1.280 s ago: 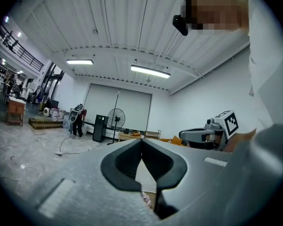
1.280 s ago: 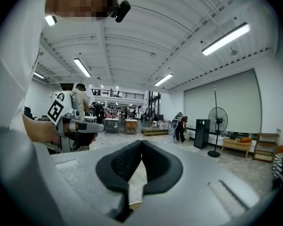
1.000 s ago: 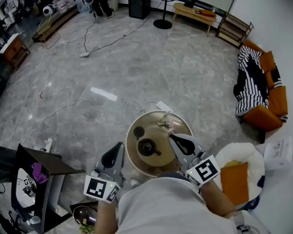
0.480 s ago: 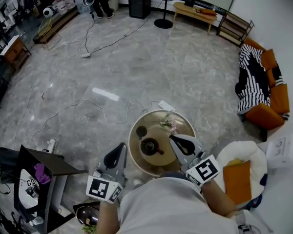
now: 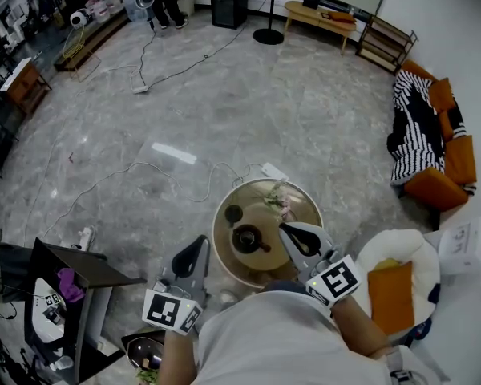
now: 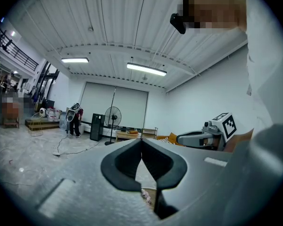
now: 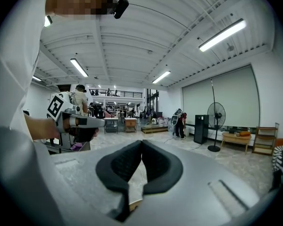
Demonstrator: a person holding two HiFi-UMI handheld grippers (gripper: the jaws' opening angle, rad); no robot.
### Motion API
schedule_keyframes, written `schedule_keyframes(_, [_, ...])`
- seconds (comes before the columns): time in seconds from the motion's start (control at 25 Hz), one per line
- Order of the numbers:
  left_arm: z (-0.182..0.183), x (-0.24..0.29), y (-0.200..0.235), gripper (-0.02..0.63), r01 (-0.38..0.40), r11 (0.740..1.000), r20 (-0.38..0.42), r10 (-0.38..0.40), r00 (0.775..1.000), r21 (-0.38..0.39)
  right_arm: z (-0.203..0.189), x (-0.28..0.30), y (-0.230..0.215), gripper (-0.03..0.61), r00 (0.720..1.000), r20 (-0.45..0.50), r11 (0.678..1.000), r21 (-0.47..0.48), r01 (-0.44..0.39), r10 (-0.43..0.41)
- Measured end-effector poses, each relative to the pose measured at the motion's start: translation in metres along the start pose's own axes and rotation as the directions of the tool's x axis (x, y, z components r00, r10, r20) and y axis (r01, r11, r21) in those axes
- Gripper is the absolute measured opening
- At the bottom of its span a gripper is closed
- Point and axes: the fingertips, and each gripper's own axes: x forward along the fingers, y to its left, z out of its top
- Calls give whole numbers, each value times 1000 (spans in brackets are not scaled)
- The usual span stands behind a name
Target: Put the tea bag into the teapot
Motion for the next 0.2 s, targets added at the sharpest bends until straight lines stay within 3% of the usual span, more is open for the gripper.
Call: schedule_keyframes(0.2, [-4, 2, 0, 8, 1, 1000, -8, -1, 1000, -1, -4, -1, -3, 3, 1000, -5, 1000, 13, 5, -5])
